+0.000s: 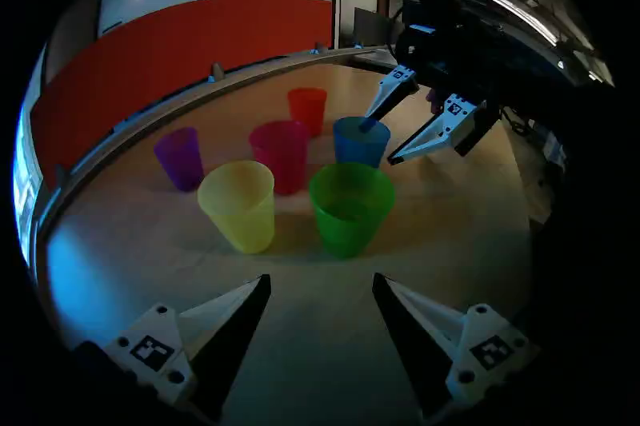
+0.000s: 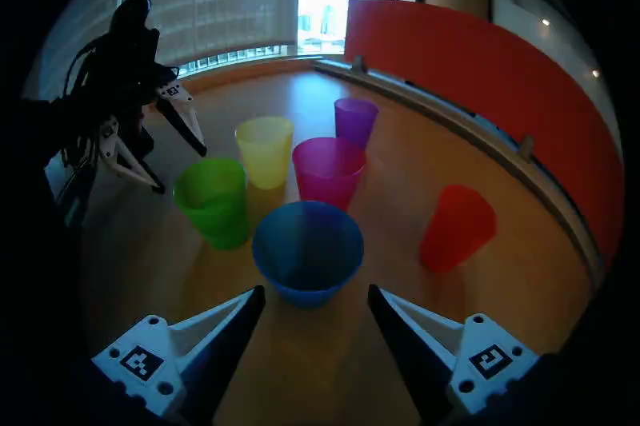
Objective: Pour water
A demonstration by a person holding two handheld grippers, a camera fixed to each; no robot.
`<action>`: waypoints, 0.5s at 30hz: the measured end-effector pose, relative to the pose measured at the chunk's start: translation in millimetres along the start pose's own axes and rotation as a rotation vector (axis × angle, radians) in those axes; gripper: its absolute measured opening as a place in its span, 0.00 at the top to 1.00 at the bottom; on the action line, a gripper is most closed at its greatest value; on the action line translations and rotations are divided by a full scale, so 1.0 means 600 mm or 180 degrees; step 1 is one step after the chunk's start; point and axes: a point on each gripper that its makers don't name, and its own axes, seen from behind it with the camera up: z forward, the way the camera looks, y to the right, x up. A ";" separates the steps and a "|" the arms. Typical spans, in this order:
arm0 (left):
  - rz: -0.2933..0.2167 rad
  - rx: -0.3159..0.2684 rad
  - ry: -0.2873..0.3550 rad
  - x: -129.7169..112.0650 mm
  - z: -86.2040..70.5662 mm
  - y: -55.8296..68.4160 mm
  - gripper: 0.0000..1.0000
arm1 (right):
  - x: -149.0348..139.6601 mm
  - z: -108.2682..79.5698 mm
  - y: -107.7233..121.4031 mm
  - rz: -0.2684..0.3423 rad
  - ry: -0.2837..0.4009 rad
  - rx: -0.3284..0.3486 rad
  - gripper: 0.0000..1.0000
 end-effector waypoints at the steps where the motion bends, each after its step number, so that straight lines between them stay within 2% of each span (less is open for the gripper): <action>1: -0.0013 0.0027 0.0008 -0.001 -0.003 -0.003 0.06 | -0.003 -0.005 0.000 0.0008 0.0002 -0.0017 0.00; 5: -0.0092 0.0121 0.0044 -0.005 -0.014 -0.011 0.06 | -0.017 -0.026 0.002 0.0039 0.0009 -0.0093 0.00; 11: -0.0187 0.0206 0.0096 -0.010 -0.024 -0.013 0.06 | -0.032 -0.050 -0.007 0.0101 0.0052 -0.0147 0.00; 15: -0.0226 0.0346 0.0163 -0.008 -0.031 -0.023 0.06 | -0.039 -0.061 -0.008 0.0127 0.0068 -0.0191 0.00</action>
